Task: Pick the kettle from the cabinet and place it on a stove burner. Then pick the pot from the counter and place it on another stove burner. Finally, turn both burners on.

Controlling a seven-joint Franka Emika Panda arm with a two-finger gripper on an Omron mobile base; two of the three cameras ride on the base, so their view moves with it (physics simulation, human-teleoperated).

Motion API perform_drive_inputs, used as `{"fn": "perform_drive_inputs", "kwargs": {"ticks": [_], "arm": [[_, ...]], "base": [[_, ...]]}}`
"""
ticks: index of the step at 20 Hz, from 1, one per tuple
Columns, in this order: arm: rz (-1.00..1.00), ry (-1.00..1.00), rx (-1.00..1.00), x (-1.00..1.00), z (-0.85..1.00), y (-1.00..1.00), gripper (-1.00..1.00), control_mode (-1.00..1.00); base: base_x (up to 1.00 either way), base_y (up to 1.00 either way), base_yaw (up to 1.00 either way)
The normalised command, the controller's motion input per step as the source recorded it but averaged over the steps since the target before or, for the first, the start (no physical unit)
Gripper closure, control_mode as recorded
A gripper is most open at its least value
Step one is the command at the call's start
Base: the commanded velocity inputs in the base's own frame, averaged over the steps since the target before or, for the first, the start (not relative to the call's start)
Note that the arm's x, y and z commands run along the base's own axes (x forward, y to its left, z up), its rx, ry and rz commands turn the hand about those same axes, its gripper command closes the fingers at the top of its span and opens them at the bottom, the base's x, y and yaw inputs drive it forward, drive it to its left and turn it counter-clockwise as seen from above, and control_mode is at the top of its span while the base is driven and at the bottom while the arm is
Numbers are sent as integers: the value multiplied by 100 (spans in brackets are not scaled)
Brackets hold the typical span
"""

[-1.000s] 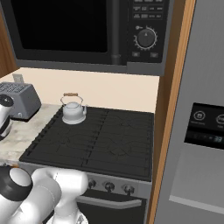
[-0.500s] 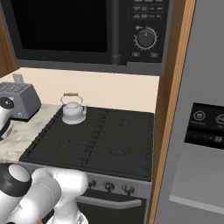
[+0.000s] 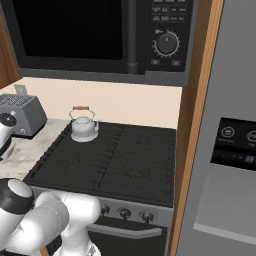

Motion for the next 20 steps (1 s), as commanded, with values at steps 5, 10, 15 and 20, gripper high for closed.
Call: {"fn": "perform_drive_inputs", "kwargs": {"ticks": [5,10,15,20], "arm": [[-2,2,0,14,-9,14,-100,-100],[-4,2,0,16,-10,17,-100,-100],[-5,4,0,15,-11,17,-100,-100],[-4,5,0,11,-11,16,-100,-100]], "base": [[0,0,0],[0,0,0],[0,0,0],[0,0,0]]}}
